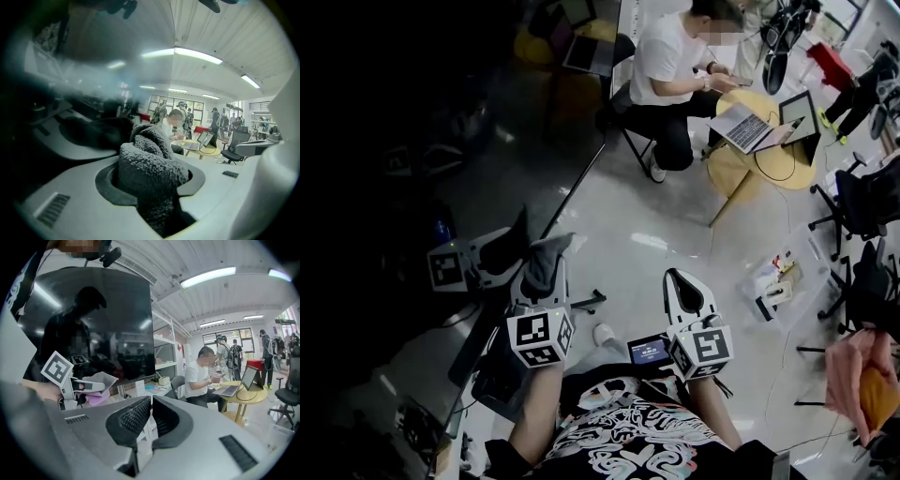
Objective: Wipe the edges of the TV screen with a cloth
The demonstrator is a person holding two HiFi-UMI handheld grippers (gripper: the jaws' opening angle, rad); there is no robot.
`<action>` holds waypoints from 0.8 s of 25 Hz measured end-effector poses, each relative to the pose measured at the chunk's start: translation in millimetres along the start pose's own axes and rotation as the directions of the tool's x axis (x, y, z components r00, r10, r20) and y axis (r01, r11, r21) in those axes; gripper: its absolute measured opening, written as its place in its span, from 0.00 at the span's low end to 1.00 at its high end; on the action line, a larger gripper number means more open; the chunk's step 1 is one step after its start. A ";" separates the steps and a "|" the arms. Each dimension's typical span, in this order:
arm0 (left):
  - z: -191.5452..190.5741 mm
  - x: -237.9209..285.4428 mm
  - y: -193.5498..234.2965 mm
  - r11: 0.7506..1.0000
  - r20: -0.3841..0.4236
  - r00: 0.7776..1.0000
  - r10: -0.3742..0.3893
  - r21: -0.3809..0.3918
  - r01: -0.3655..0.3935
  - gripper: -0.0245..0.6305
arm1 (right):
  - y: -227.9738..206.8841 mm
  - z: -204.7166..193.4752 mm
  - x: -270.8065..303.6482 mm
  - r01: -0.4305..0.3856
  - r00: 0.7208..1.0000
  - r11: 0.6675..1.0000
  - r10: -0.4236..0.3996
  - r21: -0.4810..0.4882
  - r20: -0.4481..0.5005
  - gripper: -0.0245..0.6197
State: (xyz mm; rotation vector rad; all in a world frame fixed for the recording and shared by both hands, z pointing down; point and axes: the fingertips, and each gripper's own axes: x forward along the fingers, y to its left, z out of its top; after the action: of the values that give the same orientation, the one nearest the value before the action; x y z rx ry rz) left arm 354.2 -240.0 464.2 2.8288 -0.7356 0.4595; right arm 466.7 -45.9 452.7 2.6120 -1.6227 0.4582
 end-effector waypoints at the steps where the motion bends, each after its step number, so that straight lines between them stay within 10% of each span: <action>1: 0.7 1.5 -0.3 1.000 0.001 1.000 -0.001 -0.001 0.001 0.32 | -2.6 1.8 1.0 0.014 1.000 1.000 -0.014 -0.004 0.005 0.09; 20: 5.5 11.1 -7.7 0.998 0.001 1.000 -0.031 -0.047 0.031 0.32 | -4.8 31.0 19.7 -0.021 0.999 0.998 0.023 -0.052 0.049 0.09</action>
State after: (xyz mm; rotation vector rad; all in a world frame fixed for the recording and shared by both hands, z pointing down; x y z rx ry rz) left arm 368.6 -239.7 462.1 2.7927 -0.6926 0.4311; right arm 486.2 -66.6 428.9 2.5913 -1.6564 0.3506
